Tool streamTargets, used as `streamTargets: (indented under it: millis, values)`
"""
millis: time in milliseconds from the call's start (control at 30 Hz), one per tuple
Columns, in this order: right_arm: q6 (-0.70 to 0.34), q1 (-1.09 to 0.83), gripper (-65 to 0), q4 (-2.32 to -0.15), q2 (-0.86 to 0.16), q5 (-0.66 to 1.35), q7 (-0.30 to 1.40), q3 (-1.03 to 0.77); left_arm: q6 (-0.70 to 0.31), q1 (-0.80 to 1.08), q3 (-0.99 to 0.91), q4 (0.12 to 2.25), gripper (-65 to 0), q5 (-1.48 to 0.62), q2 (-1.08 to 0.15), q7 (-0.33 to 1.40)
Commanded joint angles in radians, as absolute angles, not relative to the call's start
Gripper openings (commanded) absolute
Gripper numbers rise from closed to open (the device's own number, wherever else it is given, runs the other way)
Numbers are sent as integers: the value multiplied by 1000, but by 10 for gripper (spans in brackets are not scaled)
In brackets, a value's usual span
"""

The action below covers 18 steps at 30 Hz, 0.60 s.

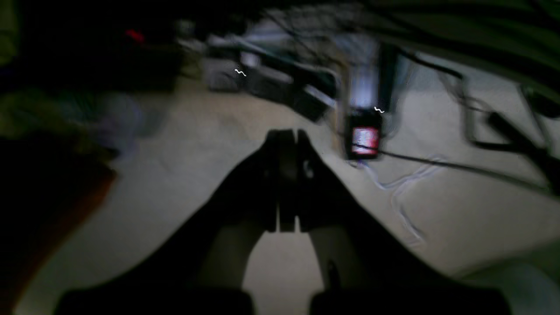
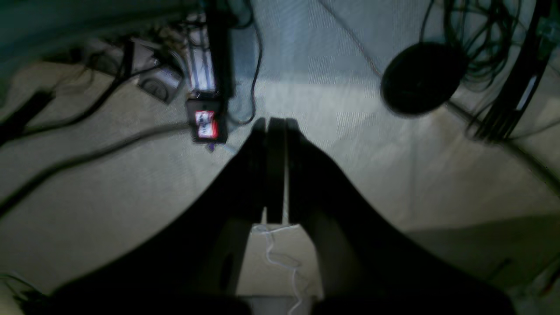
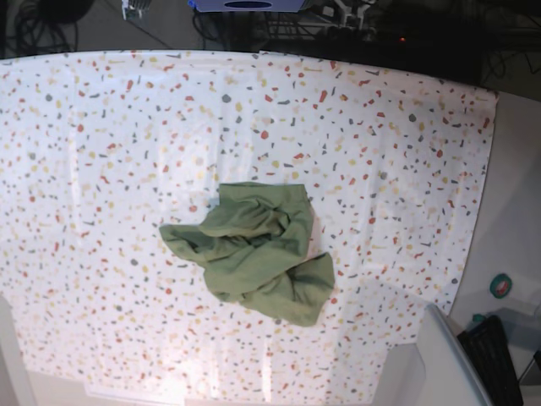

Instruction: Layout the t-shirt on the table in an organized manner, then fold the t-shirt properly

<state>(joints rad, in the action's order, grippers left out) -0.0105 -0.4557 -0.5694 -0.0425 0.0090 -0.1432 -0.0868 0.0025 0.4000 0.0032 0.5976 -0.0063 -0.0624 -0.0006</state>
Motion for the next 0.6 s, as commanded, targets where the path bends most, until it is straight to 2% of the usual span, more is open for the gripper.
streamTargets:
  millis: [0,100,300,567]
  values:
    - [-4,-495,-650,-645,-61,10,-137,-131,5,456,4,679,-650,-5,-77,1]
    - [-7,-596,-650,-855,-54,8,-54,-231,5,584,4,905,-650,-7,-91,2]
    - [-7,-737,-650,-1132,-53,8,90,-262,5,773,4,1219,-650,-7,-119,4]
    - [-7,-862,-650,-1399,-28,8,116,-262,5,1012,-7,1629,-650,-7,-200,4]
